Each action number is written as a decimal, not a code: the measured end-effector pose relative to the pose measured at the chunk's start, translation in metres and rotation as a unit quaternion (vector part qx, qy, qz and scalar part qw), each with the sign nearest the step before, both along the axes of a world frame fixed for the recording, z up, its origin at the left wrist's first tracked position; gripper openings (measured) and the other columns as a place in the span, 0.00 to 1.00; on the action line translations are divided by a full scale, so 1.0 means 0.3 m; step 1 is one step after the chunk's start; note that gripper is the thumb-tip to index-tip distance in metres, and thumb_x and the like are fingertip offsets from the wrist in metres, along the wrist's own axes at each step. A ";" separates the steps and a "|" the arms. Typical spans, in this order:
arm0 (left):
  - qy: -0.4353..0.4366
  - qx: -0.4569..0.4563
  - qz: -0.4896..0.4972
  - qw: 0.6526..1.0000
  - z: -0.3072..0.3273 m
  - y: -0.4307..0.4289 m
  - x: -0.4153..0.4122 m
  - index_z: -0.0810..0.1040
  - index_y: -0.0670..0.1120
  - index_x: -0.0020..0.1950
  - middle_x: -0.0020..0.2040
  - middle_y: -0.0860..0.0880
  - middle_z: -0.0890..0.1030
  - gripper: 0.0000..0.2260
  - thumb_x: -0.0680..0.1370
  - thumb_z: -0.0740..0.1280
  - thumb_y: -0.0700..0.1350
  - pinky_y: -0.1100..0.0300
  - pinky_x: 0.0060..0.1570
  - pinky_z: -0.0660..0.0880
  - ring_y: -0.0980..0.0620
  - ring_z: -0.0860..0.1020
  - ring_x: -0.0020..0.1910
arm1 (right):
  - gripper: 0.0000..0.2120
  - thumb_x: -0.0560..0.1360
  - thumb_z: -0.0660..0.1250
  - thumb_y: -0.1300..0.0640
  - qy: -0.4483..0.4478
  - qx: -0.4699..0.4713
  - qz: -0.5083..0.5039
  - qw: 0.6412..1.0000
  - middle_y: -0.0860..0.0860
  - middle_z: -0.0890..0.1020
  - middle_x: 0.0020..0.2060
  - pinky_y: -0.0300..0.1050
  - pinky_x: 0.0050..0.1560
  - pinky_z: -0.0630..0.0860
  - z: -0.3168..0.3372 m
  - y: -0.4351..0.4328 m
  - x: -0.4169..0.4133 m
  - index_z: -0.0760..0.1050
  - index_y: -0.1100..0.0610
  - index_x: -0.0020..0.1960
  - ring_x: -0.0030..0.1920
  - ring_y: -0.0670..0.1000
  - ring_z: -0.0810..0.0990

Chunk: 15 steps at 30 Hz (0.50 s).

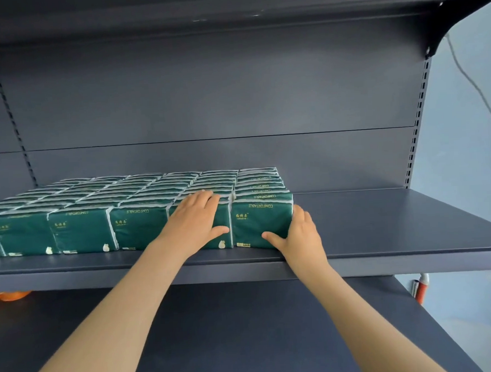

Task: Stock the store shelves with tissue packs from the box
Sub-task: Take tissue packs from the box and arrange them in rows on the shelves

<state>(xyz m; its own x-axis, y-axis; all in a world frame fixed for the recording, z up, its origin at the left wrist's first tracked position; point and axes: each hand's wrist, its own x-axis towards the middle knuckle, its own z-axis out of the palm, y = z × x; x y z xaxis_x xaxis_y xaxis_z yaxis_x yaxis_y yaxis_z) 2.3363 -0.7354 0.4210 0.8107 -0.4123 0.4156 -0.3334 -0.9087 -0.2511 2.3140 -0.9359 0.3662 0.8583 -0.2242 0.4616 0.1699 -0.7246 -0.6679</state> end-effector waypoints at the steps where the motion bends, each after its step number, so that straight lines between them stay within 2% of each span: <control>1: 0.002 0.002 -0.002 1.000 -0.005 0.003 0.005 0.52 0.44 0.77 0.76 0.46 0.57 0.34 0.79 0.58 0.61 0.56 0.74 0.50 0.48 0.56 0.75 | 0.32 0.71 0.72 0.47 -0.003 -0.008 -0.007 1.000 0.52 0.71 0.59 0.46 0.56 0.71 -0.007 0.003 0.008 0.62 0.56 0.68 0.60 0.53 0.70; 4: -0.001 0.000 -0.010 1.000 -0.014 0.009 0.012 0.53 0.44 0.77 0.75 0.46 0.60 0.33 0.78 0.59 0.60 0.55 0.74 0.50 0.48 0.58 0.74 | 0.33 0.71 0.71 0.45 0.004 -0.037 -0.045 0.998 0.53 0.72 0.60 0.49 0.59 0.71 -0.011 0.006 0.029 0.62 0.56 0.69 0.61 0.54 0.69; 7: -0.005 -0.012 -0.019 1.000 -0.023 0.009 0.013 0.55 0.43 0.76 0.74 0.46 0.63 0.33 0.78 0.60 0.59 0.55 0.73 0.52 0.48 0.60 0.73 | 0.28 0.71 0.70 0.43 0.025 -0.053 -0.067 0.996 0.53 0.75 0.55 0.49 0.55 0.72 0.000 0.012 0.039 0.65 0.56 0.63 0.57 0.55 0.71; 10: -0.014 -0.018 -0.023 0.999 -0.029 0.008 0.017 0.57 0.43 0.75 0.72 0.47 0.64 0.31 0.78 0.60 0.59 0.56 0.72 0.53 0.49 0.62 0.72 | 0.26 0.70 0.71 0.43 0.040 -0.045 -0.075 0.995 0.52 0.75 0.54 0.50 0.54 0.72 0.008 0.014 0.044 0.67 0.57 0.59 0.56 0.55 0.71; 15: 0.006 -0.018 -0.022 1.000 -0.010 0.009 0.018 0.61 0.44 0.72 0.69 0.47 0.68 0.29 0.78 0.61 0.59 0.55 0.70 0.58 0.48 0.66 0.69 | 0.28 0.69 0.73 0.45 0.084 -0.017 -0.074 0.994 0.52 0.75 0.56 0.52 0.55 0.72 0.040 0.022 0.033 0.67 0.58 0.60 0.59 0.56 0.71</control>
